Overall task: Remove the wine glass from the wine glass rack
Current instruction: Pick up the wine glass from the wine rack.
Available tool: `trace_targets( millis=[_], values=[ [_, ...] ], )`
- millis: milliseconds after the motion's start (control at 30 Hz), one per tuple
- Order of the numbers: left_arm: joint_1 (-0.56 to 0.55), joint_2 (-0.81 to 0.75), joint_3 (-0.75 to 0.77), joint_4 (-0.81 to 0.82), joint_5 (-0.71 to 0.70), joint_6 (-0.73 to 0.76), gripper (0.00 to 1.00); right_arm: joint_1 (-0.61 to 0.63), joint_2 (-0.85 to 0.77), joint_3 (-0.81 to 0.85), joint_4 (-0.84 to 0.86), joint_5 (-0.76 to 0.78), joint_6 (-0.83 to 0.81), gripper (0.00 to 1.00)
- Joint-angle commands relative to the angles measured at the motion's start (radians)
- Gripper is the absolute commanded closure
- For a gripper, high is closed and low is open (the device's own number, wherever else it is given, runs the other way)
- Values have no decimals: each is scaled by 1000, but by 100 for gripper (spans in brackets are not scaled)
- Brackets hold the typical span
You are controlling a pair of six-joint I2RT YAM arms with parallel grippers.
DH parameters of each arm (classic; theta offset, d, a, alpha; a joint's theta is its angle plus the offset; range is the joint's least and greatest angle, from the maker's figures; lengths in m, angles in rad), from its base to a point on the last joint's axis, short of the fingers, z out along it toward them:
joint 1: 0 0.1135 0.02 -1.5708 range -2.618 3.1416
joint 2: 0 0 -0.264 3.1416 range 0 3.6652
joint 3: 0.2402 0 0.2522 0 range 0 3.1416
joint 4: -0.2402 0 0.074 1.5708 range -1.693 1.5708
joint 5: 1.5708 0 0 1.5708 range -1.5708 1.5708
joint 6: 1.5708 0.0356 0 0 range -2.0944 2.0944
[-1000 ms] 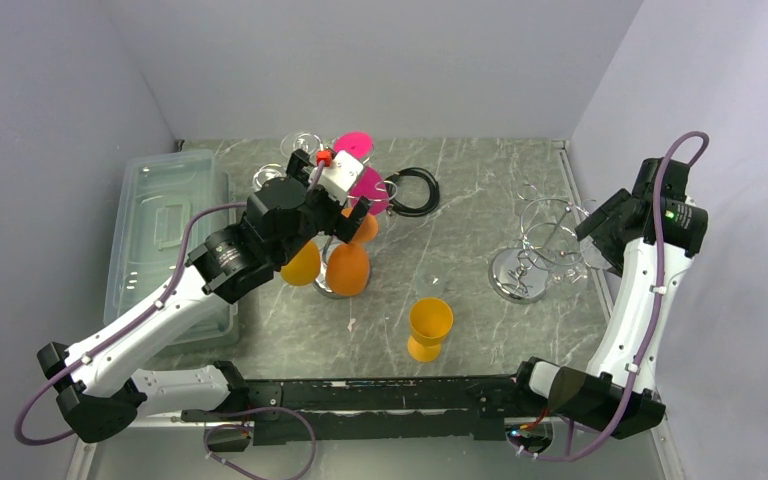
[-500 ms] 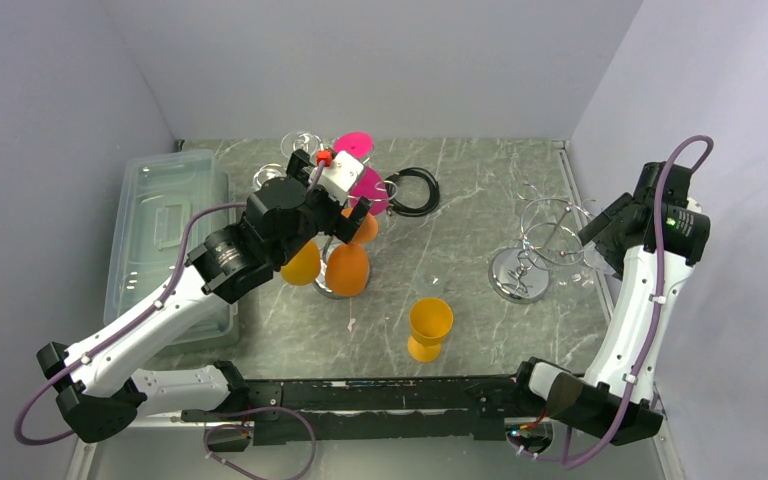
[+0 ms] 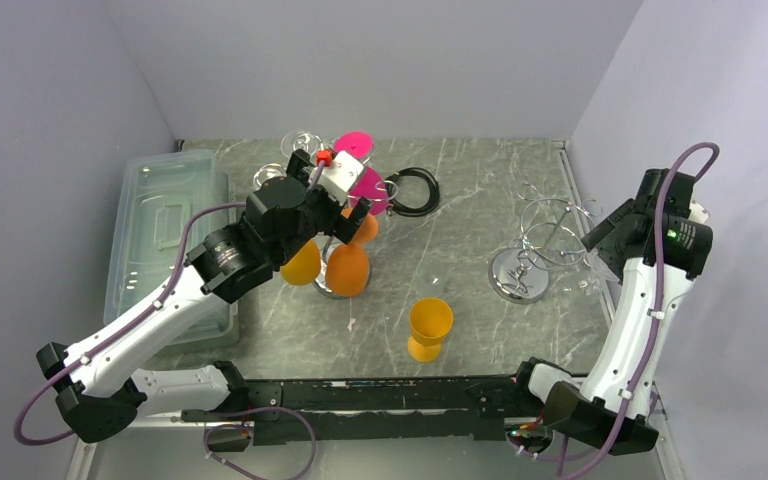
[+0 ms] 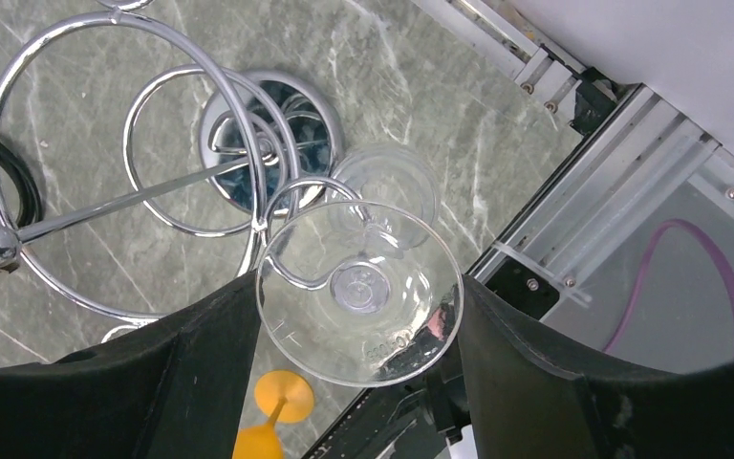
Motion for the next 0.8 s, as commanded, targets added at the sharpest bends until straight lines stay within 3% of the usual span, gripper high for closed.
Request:
trace_targets(
  millis=[0, 767],
  values=[
    [-7, -7, 35, -5, 34, 5, 1, -6, -34, 42, -17, 32, 7, 77],
    [-7, -4, 42, -8, 37, -4, 1, -7, -135, -59, -35, -122, -11, 82]
  ],
)
